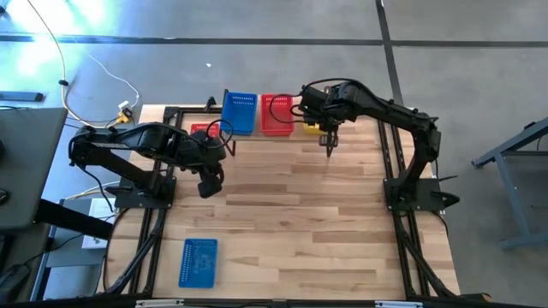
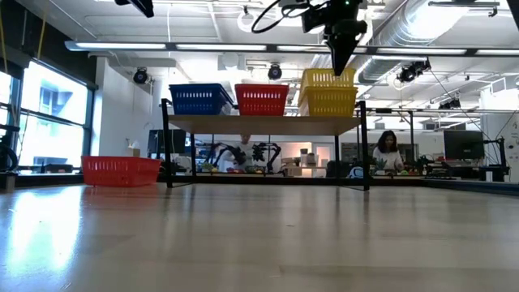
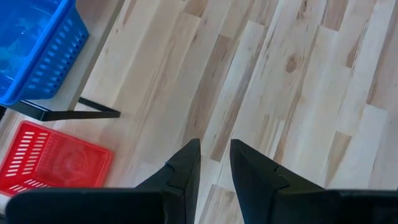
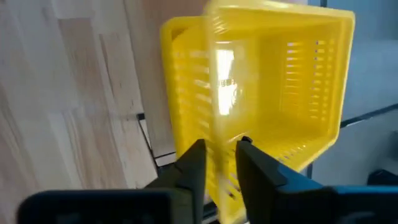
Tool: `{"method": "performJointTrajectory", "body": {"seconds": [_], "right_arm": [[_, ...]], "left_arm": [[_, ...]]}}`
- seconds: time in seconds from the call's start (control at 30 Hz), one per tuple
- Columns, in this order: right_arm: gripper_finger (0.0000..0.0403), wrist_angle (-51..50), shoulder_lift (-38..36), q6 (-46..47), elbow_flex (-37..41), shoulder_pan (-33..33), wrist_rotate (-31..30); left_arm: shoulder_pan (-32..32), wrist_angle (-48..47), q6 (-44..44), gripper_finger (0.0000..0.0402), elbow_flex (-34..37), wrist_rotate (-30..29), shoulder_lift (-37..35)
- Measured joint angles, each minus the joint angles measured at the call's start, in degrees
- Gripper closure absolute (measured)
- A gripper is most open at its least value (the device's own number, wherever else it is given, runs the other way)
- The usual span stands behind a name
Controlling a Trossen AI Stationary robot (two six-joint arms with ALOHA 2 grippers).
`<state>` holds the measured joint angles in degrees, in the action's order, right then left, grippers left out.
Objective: Stack baskets on shelf by color
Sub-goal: Stack the yellow basket into the other yellow baskets on the shelf, then stack the blue basket into the other blue baskets on the shelf
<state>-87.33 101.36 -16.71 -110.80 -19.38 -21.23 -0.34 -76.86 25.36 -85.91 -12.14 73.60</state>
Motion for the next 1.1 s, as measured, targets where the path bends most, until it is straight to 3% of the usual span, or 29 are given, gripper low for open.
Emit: {"method": "performJointTrajectory", "body": {"seconds": [0.17, 0.33, 0.53, 0.87, 1.1], "right_arm": [[0.0289, -0.9, -0.1, 3.1, -2.2, 1.1, 0.2], [0.0278, -2.7, -0.1, 8.1, -6.1, 2.5, 0.2], [0.0277, -2.7, -0.3, 17.8, -11.0, 5.3, 1.7], [0.0277, -2.7, -0.3, 28.8, -14.1, 12.9, 3.9], [0.0277, -2.7, -0.3, 31.8, -14.1, 17.3, 3.9]], "left_arm": [[0.0, 0.0, 0.0, 0.0324, 0.0, 0.0, 0.0], [0.0, 0.0, 0.0, 0.0322, 0.0, 0.6, 0.0], [-1.2, -0.1, 0.2, 0.0305, 0.0, 8.7, 0.0], [-11.8, -0.1, 3.5, 0.0263, 0.0, 11.6, 0.0], [-21.4, -0.1, 9.7, 0.0259, 0.0, 10.8, 0.0]]}}
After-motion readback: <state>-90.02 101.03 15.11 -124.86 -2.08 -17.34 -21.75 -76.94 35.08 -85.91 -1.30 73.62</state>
